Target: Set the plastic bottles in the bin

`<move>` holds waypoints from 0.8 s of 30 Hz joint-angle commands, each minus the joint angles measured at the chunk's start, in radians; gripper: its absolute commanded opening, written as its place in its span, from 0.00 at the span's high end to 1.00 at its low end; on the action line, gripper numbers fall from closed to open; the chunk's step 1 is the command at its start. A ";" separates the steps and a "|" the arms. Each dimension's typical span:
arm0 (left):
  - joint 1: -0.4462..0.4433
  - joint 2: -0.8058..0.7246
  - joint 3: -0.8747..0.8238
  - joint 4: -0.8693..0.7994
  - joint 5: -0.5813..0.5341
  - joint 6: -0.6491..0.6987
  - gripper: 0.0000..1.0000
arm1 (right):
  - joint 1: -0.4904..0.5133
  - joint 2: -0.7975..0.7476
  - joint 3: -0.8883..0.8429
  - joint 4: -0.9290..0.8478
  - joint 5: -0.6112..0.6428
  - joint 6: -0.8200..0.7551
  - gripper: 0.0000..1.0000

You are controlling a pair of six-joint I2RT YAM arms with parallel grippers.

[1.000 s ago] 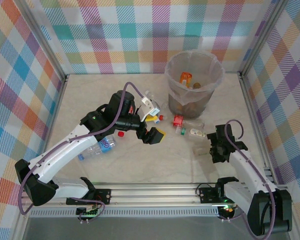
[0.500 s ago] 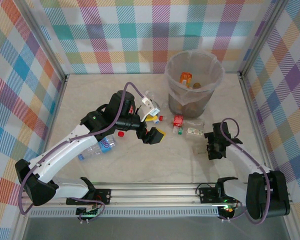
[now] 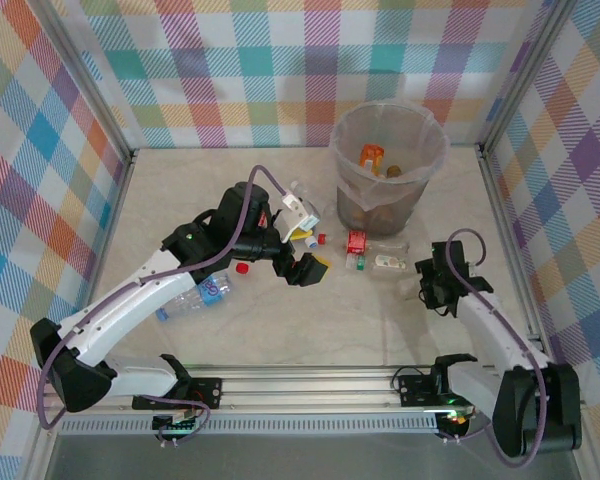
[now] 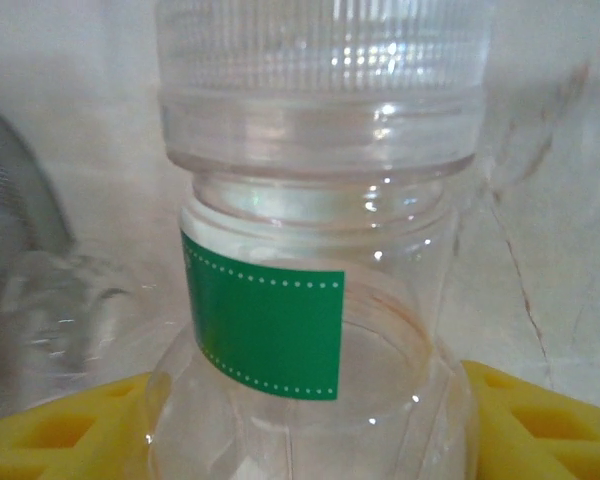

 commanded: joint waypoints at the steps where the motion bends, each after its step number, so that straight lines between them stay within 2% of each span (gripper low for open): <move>1: -0.010 -0.042 -0.032 0.073 -0.051 -0.008 0.00 | -0.008 -0.076 0.087 -0.079 0.125 -0.172 0.42; 9: -0.010 -0.138 -0.150 0.246 -0.139 -0.058 0.00 | -0.008 -0.169 0.244 -0.044 0.166 -0.537 0.44; 17: -0.010 -0.210 -0.236 0.379 -0.239 -0.105 0.00 | -0.006 -0.089 0.494 -0.011 0.131 -0.808 0.45; 24: -0.011 -0.222 -0.269 0.430 -0.274 -0.132 0.00 | 0.019 0.029 0.712 0.037 0.011 -0.994 0.43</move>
